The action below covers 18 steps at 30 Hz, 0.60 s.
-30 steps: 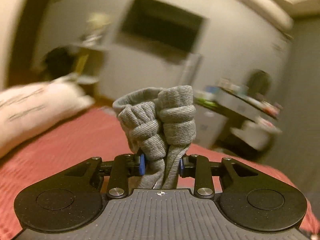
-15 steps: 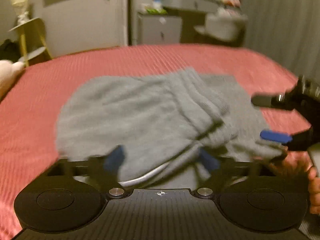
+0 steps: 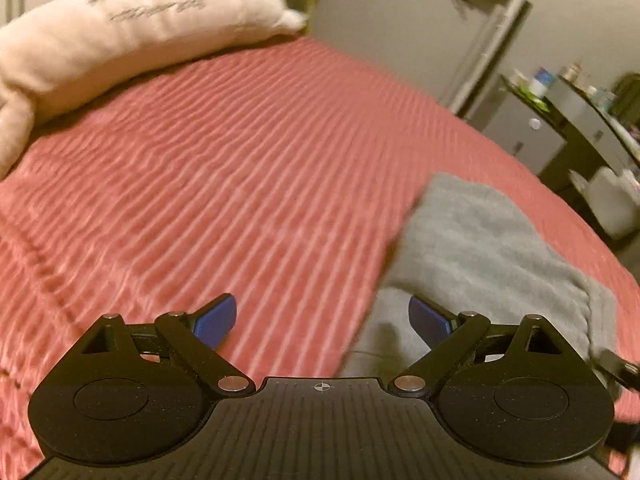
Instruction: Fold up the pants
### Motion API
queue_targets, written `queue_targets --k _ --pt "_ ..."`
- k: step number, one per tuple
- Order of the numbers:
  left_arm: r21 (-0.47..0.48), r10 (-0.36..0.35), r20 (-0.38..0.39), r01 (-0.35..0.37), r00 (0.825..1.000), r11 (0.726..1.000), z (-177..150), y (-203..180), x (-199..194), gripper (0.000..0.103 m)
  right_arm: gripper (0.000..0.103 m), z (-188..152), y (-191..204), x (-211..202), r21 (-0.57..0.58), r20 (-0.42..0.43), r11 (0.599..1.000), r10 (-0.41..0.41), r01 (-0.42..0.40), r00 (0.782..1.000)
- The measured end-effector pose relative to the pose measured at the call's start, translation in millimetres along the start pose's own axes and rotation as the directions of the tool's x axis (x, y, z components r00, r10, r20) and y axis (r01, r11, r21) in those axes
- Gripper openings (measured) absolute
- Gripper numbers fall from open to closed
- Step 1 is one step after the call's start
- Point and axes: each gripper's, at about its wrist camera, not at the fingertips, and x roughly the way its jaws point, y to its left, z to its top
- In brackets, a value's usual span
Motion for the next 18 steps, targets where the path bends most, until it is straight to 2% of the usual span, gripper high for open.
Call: queue_targets --k 1,2,4,5,8,9,10,11,14,18 --pt "0.023 -0.013 -0.003 0.013 1.000 1.000 -3.7 0.9 3.0 0.097 0.057 0.8 3.9 0.6 -0.031 0.011 0.999 0.008 -0.007 1.000" --pt "0.042 -0.029 -0.015 0.030 0.999 0.999 -3.6 -2.8 6.1 0.097 0.057 1.5 5.6 1.6 -0.039 0.011 0.999 0.004 -0.004 1.000" --pt "0.057 -0.076 -0.046 0.078 0.996 0.995 -7.6 -5.8 9.1 0.097 0.064 3.1 1.8 5.7 0.005 0.000 1.000 0.014 -0.014 1.000" --pt "0.060 -0.092 -0.061 0.095 0.994 0.994 -8.4 -7.1 10.1 0.097 0.077 3.2 -2.2 10.6 0.039 -0.016 0.999 0.020 -0.019 1.000" --pt "0.069 -0.120 -0.094 0.127 0.988 0.990 -12.7 -10.6 16.7 0.097 0.085 4.6 -5.8 24.6 0.065 -0.046 0.997 0.034 -0.031 0.998" --pt "0.069 -0.129 -0.098 0.136 0.987 0.988 -12.2 -10.4 17.3 0.097 0.082 5.6 -1.2 27.4 0.062 -0.044 0.998 0.025 -0.022 0.999" --pt "0.064 -0.143 -0.097 0.149 0.985 0.987 -11.5 -9.7 16.5 0.097 0.073 6.2 3.9 28.4 0.051 -0.040 0.999 0.020 -0.018 0.999" --pt "0.059 -0.159 -0.092 0.165 0.983 0.985 -11.4 -9.3 15.6 0.097 0.050 6.6 10.3 29.5 0.029 -0.039 1.000 0.002 -0.001 0.999" --pt "0.074 -0.222 -0.069 0.227 0.973 0.971 -13.4 -8.2 7.6 0.097 0.045 10.5 33.7 26.0 -0.047 -0.021 0.998 -0.041 0.040 0.999" --pt "0.184 -0.302 -0.066 0.309 0.951 0.933 -22.8 -24.1 -7.2 0.097 0.042 25.5 69.0 9.5 -0.081 0.040 0.997 0.020 -0.017 0.999"
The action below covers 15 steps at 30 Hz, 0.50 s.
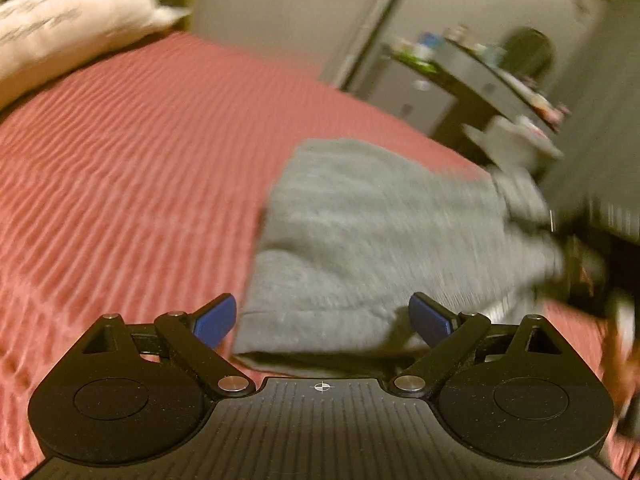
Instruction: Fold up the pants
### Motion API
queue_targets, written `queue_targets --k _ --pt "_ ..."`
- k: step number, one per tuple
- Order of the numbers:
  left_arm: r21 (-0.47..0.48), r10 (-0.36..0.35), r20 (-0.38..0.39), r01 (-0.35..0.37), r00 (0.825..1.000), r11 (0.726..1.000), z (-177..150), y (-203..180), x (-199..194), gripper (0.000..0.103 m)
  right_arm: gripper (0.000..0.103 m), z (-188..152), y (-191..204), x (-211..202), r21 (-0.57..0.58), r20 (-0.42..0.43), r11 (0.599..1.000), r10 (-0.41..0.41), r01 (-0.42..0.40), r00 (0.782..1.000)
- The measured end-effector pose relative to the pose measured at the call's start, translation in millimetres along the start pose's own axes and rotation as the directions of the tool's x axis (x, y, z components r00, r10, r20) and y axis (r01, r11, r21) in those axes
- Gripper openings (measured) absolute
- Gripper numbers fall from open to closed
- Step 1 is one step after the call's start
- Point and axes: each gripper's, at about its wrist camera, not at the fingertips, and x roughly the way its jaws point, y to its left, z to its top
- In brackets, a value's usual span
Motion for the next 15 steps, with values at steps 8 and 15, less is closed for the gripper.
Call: queue_targets --k 8,15 --pt "0.123 0.088 -0.060 -0.080 0.994 0.989 -8.0 -20.9 19.0 0.095 0.040 20.5 60.8 -21.3 -0.095 0.085 0.990 0.117 -0.109 0.989" --pt "-0.171 0.076 -0.102 -0.093 0.992 0.981 -1.2 25.5 28.0 0.040 0.040 29.5 41.6 -55.0 -0.060 0.162 0.989 0.144 -0.136 0.976"
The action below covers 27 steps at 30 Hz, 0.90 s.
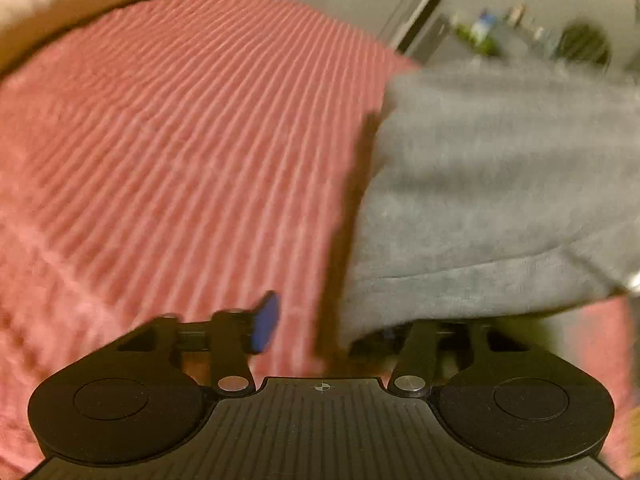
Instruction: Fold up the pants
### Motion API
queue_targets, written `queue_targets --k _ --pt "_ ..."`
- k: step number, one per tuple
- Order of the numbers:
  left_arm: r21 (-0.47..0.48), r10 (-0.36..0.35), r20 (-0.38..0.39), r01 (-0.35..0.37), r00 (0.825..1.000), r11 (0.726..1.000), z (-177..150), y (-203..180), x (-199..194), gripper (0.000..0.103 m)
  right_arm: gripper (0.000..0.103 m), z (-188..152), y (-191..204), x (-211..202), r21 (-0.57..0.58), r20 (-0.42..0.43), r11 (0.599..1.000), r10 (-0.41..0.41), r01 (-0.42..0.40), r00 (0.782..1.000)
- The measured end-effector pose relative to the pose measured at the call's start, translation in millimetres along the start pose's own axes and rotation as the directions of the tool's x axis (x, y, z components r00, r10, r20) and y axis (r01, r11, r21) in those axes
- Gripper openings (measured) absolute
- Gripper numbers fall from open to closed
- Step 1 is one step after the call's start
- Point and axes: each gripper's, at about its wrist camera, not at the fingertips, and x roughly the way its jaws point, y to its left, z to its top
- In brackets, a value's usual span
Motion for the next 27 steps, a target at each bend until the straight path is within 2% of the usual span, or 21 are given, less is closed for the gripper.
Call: queue_targets --k 3,6,8,10,11,12,14,16,19,25,26,27 --pt "0.035 -0.017 0.064 0.015 0.998 0.999 -1.4 -4.3 -11.3 0.040 0.037 5.1 -18.7 -17.1 0.002 0.035 0.999 -0.040 0.040 0.999" --pt "0.064 0.007 0.033 -0.009 0.999 0.998 -2.4 -8.0 -8.0 0.041 0.031 5.9 -41.3 -30.6 -0.003 0.081 0.995 -0.097 0.097 0.992" --pt "0.050 0.016 -0.023 -0.014 1.000 0.999 -0.7 -6.0 -2.4 0.048 0.027 4.6 -60.7 -40.9 0.015 0.101 0.995 -0.097 0.096 0.990" --pt "0.043 0.019 -0.053 -0.017 0.998 0.999 0.9 -5.2 3.2 0.061 0.030 1.3 -86.3 -41.6 0.102 0.055 0.988 -0.121 0.115 0.991" --pt "0.046 0.029 -0.053 -0.026 0.998 0.999 1.2 -5.2 4.7 0.063 0.045 -1.4 -97.2 -40.0 0.130 0.020 0.979 -0.160 0.156 0.987" --pt "0.056 0.044 -0.051 -0.041 0.998 0.998 1.5 -7.1 5.2 0.064 0.066 -6.3 -105.4 -34.8 0.144 -0.015 0.971 -0.192 0.193 0.981" --pt "0.070 0.058 -0.058 -0.054 0.997 0.996 -0.6 -11.5 7.8 0.065 0.077 -16.3 -121.5 -26.0 0.150 -0.082 0.954 -0.248 0.258 0.965" --pt "0.088 0.065 -0.059 -0.059 0.996 0.994 -1.9 -16.1 8.0 0.065 0.077 -26.1 -134.4 -15.6 0.162 -0.145 0.948 -0.253 0.275 0.956" --pt "0.102 0.081 -0.066 -0.074 0.995 0.992 -3.5 -16.4 9.2 0.067 0.077 -40.2 -153.1 -1.0 0.216 -0.220 0.949 -0.181 0.229 0.959" --pt "0.163 0.116 -0.067 -0.103 0.991 0.981 -8.7 -26.1 11.8 0.073 0.081 -31.9 -151.7 28.5 0.175 -0.240 0.957 -0.184 0.229 0.953" --pt "0.174 0.117 -0.068 -0.104 0.991 0.979 -8.9 -27.7 13.0 0.074 0.080 -29.4 -148.8 34.7 0.148 -0.249 0.962 -0.189 0.230 0.950" --pt "0.182 0.118 -0.069 -0.103 0.991 0.978 -9.1 -29.1 13.9 0.074 0.067 -30.7 -143.3 36.5 0.103 -0.252 0.968 -0.198 0.230 0.947"
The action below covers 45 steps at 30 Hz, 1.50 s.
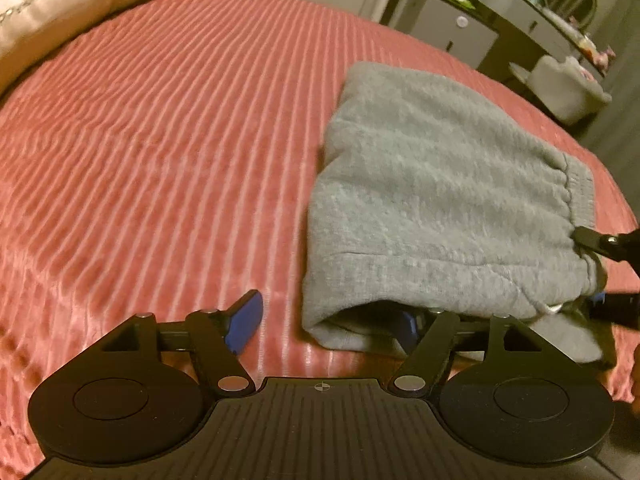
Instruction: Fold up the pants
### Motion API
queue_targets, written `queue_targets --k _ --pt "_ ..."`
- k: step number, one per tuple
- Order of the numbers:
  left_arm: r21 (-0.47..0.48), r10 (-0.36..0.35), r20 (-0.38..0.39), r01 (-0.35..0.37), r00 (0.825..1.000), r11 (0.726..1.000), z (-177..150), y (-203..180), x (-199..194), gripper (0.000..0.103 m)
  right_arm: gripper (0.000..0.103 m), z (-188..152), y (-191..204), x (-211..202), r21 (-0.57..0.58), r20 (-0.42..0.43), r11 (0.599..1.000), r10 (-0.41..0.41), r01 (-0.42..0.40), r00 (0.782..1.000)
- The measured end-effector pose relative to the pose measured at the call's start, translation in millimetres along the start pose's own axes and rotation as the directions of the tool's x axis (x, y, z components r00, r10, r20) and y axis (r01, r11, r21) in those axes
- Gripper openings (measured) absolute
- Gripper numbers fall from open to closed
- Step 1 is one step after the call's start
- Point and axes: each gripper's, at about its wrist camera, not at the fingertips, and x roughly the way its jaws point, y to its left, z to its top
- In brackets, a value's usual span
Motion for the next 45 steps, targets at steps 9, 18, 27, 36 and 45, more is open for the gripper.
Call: queue_targets --k 9,18,27,36,45 --pt "0.011 -0.020 0.004 0.020 1.000 1.000 0.3 -3.0 4.4 0.074 0.079 11.7 -10.5 1.4 0.001 -0.071 0.990 0.138 -0.138 0.988" --pt "0.002 -0.020 0.005 0.020 1.000 1.000 0.1 -3.0 7.6 0.078 0.042 10.5 16.7 19.7 -0.092 -0.058 0.992 0.077 -0.082 0.995" --pt "0.027 0.000 0.008 0.000 1.000 1.000 -0.6 -8.5 10.4 0.082 0.056 2.5 18.7 22.7 -0.038 -0.044 0.998 0.057 -0.059 0.997" --pt "0.030 0.002 0.015 -0.002 1.000 1.000 -1.4 -9.5 7.4 0.083 0.037 4.4 84.0 -19.1 -0.117 0.064 0.985 0.135 -0.127 0.989" --pt "-0.034 -0.008 0.046 0.010 0.999 0.999 -4.0 2.5 -0.9 0.057 0.036 6.9 115.0 -60.1 -0.111 0.109 0.965 0.247 -0.236 0.963"
